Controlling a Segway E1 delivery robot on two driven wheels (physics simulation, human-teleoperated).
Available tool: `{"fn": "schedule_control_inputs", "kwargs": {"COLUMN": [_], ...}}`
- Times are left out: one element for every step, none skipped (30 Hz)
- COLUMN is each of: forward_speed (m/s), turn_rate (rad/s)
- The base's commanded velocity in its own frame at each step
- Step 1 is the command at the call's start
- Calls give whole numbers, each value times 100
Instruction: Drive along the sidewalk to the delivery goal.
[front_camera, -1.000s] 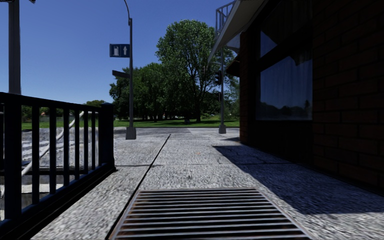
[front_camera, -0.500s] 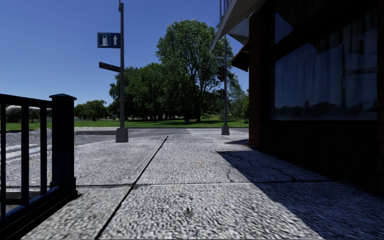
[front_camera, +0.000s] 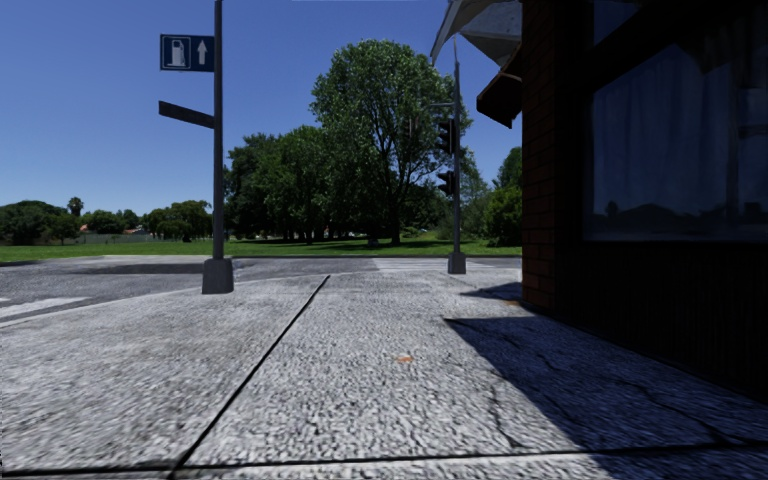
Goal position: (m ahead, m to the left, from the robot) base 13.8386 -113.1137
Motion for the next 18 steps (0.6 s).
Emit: {"fn": "schedule_control_inputs", "kwargs": {"forward_speed": [200,200,200,200,200,200,200,200,200,200,200,200,200,200,200,200,200,200], "turn_rate": [0,0,0,0,0,0,0,0,0,0,0,0,0,0,0,0,0,0]}}
